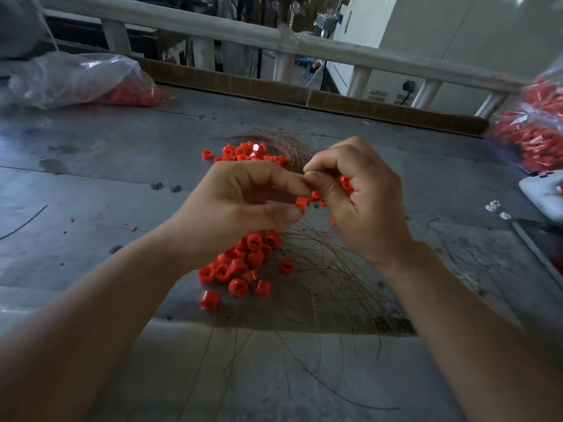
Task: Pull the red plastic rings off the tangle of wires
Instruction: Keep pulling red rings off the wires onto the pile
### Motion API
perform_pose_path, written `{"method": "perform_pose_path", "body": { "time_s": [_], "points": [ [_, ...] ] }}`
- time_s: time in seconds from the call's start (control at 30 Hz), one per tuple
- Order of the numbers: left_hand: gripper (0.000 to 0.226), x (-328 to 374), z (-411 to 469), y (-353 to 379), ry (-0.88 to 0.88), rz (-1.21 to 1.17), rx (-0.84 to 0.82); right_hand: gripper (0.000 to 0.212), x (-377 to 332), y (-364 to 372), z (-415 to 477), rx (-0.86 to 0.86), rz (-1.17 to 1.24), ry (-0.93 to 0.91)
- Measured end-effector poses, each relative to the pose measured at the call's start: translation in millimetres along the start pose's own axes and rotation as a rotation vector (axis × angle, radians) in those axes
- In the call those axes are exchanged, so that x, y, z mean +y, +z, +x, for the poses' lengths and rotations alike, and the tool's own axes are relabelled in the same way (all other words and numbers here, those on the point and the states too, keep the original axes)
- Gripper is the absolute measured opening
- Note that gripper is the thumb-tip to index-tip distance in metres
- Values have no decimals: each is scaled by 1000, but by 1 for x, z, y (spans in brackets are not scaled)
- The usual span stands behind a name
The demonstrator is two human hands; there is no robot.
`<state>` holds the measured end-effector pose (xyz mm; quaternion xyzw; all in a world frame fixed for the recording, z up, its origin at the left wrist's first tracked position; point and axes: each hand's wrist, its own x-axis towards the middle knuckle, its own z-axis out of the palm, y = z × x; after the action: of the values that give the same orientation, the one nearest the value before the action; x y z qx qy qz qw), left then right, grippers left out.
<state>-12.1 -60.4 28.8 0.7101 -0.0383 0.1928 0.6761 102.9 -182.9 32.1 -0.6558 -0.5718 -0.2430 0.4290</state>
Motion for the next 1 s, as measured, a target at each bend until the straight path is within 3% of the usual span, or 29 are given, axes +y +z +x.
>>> {"method": "perform_pose_path", "body": {
  "time_s": [0.33, 0.5, 0.73, 1.0],
  "points": [
    [17, 1, 1, -4, -48, -119, 20, 7, -3, -2, -1, -60, 9, -22],
    [19, 0, 2, -5, -79, -83, 57, 15, 1, -10, 0, -167, -81, -90],
    [18, -1, 1, -5, -94, -38, 52, 7, 1, -9, -1, -203, -76, -76],
    [22, -1, 2, -3, -23, -30, 174, 6, 4, -18, 0, -67, -47, 147]
  ]
}}
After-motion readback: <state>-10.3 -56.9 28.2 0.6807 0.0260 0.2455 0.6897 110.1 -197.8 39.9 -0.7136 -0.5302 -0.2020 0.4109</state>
